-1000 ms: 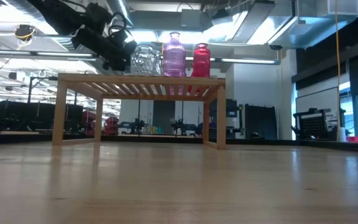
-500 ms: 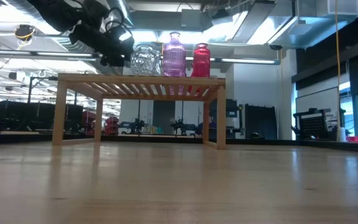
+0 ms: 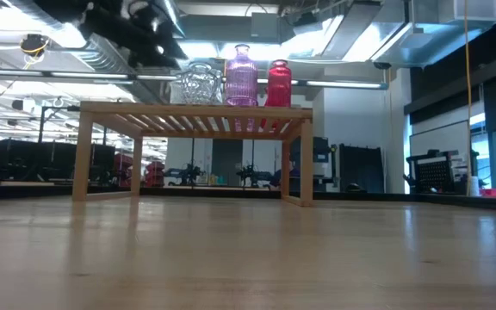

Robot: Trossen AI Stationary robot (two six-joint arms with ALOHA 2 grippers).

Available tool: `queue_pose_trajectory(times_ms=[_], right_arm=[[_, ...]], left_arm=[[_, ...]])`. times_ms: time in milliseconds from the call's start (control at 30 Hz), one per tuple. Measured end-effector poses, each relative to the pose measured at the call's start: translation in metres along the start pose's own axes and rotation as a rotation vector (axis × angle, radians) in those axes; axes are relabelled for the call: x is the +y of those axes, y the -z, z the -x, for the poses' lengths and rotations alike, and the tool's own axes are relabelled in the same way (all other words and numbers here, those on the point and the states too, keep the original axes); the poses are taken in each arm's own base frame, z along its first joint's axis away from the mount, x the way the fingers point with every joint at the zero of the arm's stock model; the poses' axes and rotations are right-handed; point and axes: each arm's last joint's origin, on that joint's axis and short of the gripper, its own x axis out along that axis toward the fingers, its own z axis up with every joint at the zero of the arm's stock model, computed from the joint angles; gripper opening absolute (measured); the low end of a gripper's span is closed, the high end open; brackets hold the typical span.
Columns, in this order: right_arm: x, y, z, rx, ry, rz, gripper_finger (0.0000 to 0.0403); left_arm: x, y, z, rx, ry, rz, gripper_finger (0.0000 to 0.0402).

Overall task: Sort vases onto shelf
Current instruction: Put the transparent vase on the shelf aligned with the other transparent vase on the left

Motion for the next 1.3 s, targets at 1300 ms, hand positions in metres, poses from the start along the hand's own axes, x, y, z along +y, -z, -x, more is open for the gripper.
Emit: queue_pose_trajectory(times_ms=[1300], right_arm=[[0.002, -0.001, -0.002, -0.128, -0.215, -0.089, 0.0211]], left_arm=[[-0.165, 0.072, 0.193, 1.533, 1.011, 0.077, 0.0223]])
